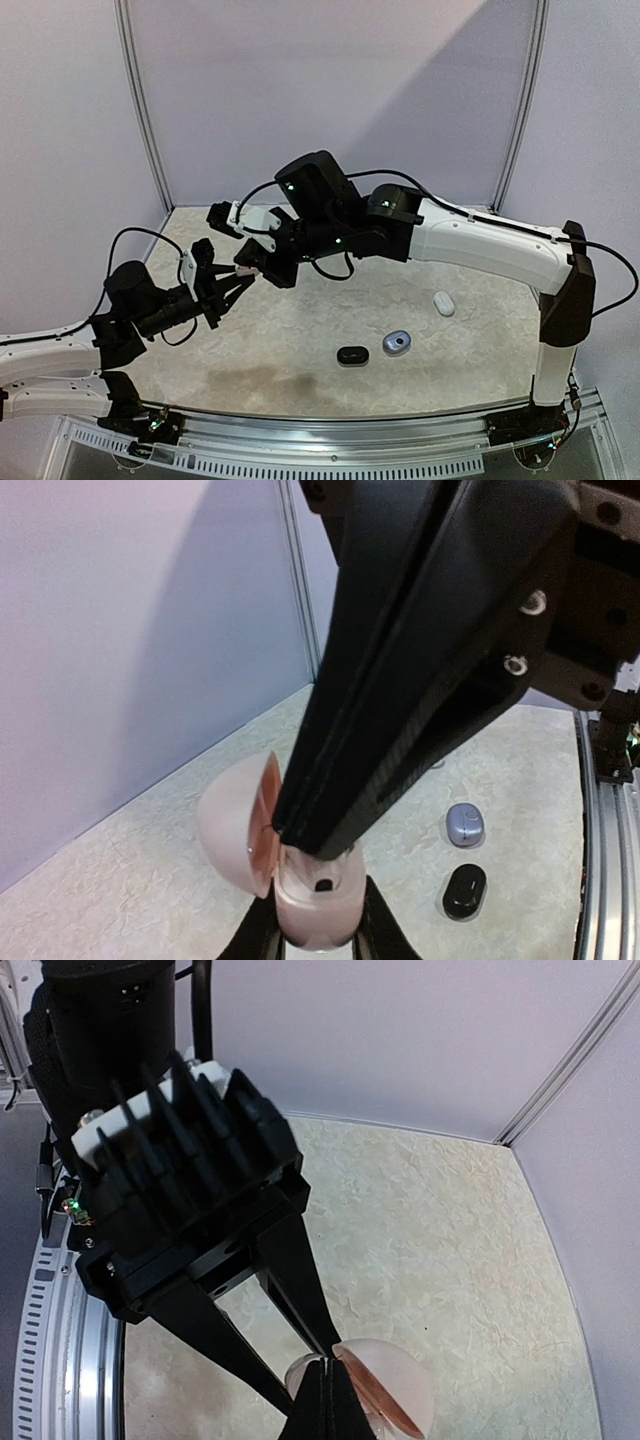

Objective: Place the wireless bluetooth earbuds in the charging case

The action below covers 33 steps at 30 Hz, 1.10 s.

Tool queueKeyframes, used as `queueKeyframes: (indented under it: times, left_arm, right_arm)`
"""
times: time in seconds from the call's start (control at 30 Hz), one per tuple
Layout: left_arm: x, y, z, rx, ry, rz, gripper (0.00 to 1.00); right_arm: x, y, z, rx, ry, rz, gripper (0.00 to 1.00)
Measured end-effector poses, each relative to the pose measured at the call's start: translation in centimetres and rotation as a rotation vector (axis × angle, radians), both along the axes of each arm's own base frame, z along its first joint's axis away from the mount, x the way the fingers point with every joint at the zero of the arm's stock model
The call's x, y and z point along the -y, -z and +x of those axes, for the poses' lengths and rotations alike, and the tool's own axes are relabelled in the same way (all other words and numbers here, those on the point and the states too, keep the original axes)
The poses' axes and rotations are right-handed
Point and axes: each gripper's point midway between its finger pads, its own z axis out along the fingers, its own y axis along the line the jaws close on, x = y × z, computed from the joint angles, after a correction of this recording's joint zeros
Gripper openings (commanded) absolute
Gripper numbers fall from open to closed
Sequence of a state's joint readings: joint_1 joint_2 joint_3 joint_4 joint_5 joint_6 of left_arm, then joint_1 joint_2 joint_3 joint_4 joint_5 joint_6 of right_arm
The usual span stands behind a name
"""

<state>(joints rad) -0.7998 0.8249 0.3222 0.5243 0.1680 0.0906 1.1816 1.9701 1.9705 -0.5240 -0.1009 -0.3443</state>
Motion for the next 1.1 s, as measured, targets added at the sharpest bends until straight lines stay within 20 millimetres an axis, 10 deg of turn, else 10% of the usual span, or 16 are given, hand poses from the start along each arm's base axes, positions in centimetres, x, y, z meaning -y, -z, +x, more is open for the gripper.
queueKeyframes:
  times: [0.6, 1.1]
  left_arm:
    - [-0.5, 2.7, 0.3, -0.029, -0.025, 0.083, 0.0]
    - [-0.1, 2.4, -0.9, 0.07, 0.05, 0.115, 0.0]
  right_arm:
    - [-0.4, 2.2, 0.7, -0.023, 0.035, -0.026, 0.02]
    - [1.3, -6.6, 3.8, 0.047, 0.185, 0.182, 0.04]
